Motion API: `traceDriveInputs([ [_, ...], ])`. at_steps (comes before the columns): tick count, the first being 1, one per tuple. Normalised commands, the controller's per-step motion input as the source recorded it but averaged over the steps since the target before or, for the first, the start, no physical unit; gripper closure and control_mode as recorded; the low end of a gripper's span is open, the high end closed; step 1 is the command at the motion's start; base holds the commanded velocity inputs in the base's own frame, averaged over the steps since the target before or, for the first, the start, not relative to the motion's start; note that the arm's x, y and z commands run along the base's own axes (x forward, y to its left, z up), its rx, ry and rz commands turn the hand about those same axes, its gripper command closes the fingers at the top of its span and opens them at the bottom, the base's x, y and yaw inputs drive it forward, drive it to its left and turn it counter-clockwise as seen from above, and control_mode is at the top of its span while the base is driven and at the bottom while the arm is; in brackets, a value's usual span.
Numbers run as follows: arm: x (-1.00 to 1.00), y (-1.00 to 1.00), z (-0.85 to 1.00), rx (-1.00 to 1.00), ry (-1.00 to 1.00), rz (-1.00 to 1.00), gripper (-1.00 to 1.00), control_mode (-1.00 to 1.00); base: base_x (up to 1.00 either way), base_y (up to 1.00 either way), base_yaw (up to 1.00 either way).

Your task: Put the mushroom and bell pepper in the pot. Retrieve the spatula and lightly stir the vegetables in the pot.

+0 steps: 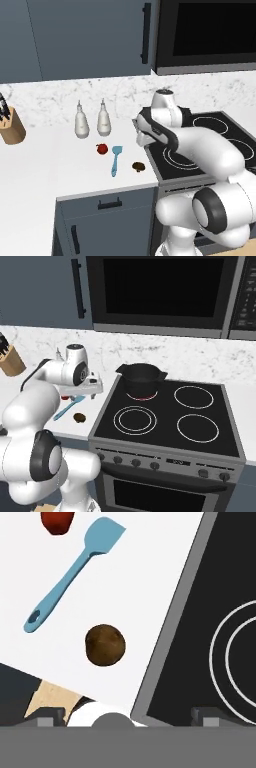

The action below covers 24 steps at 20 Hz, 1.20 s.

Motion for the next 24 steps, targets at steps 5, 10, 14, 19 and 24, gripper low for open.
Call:
traceDriveInputs([
  [5, 0.07, 0.45, -0.52, -0.02, 0.0, 0.03, -1.0, -1.0, 0.0, 0.0, 0.0],
  [10, 0.15, 0.32, -0.49, 0.0, 0.0, 0.05, -1.0, -1.0, 0.0, 0.0, 0.0],
  [14, 0.01, 0.16, -0.42, 0.0, 0.0, 0.05, -1.0, -1.0, 0.0, 0.0, 0.0],
  [19, 0.0, 0.0, -0.32, 0.0, 0.0, 0.06, -1.0, -1.0, 0.0, 0.0, 0.0],
  [24, 0.0, 0.0, -0.29, 0.0, 0.0, 0.06, -1.0, -1.0, 0.0, 0.0, 0.0],
])
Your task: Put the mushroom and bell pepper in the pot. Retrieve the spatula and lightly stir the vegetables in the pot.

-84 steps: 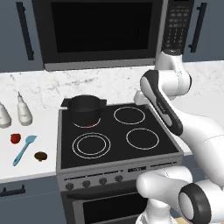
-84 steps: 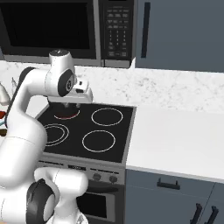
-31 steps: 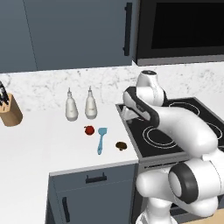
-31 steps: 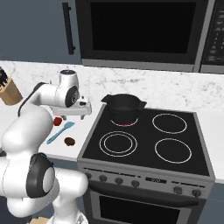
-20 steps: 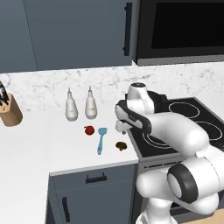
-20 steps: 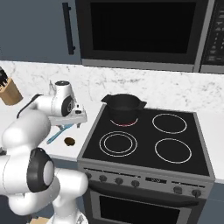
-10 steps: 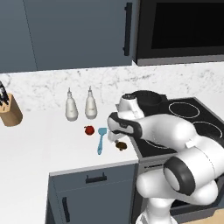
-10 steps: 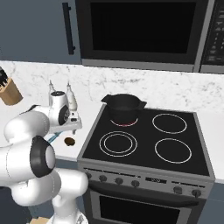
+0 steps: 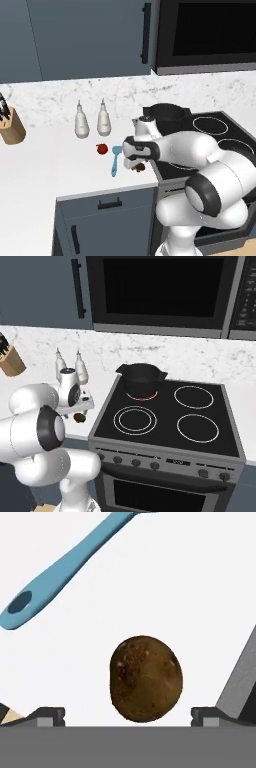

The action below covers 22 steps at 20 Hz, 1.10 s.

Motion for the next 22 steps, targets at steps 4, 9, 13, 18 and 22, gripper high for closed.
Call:
traceDriveInputs([
  [4, 0.06, 0.08, -0.36, 0.0, 0.0, 0.04, -1.0, -1.0, 0.0, 0.0, 0.0],
  [9, 0.13, 0.01, -0.23, 0.0, 0.0, 0.04, -1.0, -1.0, 0.0, 0.0, 0.0],
  [13, 0.16, 0.0, -0.19, 0.0, 0.0, 0.03, -1.0, -1.0, 0.0, 0.0, 0.0],
  [18, 0.15, 0.09, -0.22, 0.0, 0.0, 0.01, 1.0, -1.0, 0.0, 0.0, 0.0],
  [22, 0.03, 0.02, -0.04, 0.0, 0.0, 0.0, 1.0, -1.0, 0.0, 0.0, 0.0],
])
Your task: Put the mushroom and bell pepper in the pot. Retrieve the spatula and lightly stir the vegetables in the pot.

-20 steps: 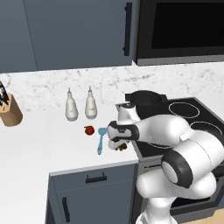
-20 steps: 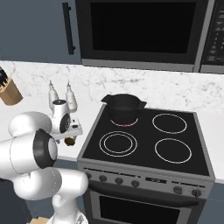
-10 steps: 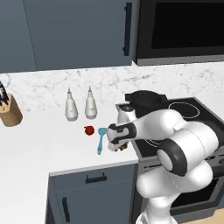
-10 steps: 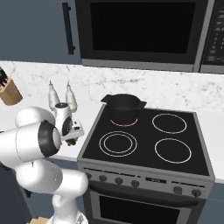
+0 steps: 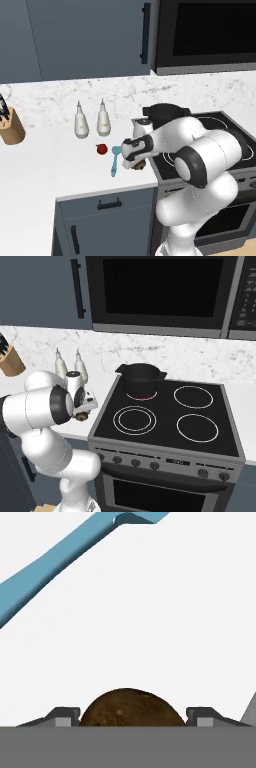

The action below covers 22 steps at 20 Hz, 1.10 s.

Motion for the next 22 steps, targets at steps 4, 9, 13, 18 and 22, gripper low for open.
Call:
traceDriveInputs([
  [4, 0.0, 0.0, 0.0, 0.05, -0.11, 0.01, 1.0, -1.0, 0.0, 0.0, 0.0],
  [9, 0.0, -0.01, 0.12, 0.15, -0.23, 0.01, 1.0, -1.0, 0.0, 0.0, 0.0],
  [13, 0.0, -0.02, 0.57, 0.21, -0.28, 0.0, 1.0, -1.0, 0.0, 0.0, 0.0],
  [18, 0.01, -0.15, 0.88, 0.04, -0.1, -0.02, 1.0, -1.0, 0.0, 0.0, 0.0],
  [22, 0.12, -0.44, 1.0, 0.0, 0.05, -0.1, 1.0, -1.0, 0.0, 0.0, 0.0],
])
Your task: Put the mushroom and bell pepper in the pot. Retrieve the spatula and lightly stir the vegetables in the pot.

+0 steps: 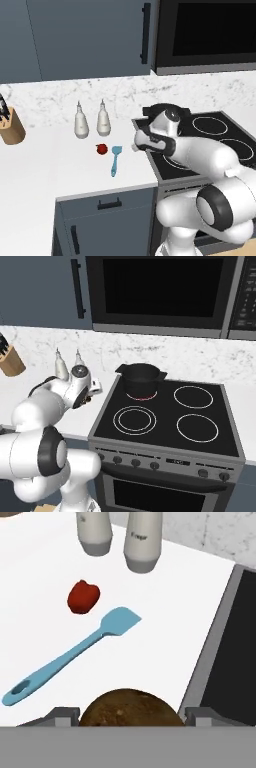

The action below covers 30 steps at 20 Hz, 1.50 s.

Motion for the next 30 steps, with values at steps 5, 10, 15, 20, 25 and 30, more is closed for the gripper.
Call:
traceDriveInputs([
  [5, 0.24, -0.57, 1.0, 0.0, 0.04, -0.12, 1.0, -1.0, 0.0, 0.0, 0.0],
  [10, 0.57, -0.52, 0.68, 0.07, 0.0, -0.07, 1.0, -1.0, 0.0, 0.0, 0.0],
  [15, 0.74, -0.44, 0.1, 0.02, 0.0, -0.07, 1.0, -1.0, 0.0, 0.0, 0.0],
  [20, 0.77, -0.54, -0.12, 0.0, 0.01, -0.1, 1.0, -1.0, 0.0, 0.0, 0.0],
  [25, 0.7, -0.51, -0.34, 0.0, 0.0, -0.08, 1.0, -1.0, 0.0, 0.0, 0.0],
  [30, 0.58, -0.32, -0.47, 0.0, 0.0, -0.04, 1.0, -1.0, 0.0, 0.0, 0.0],
])
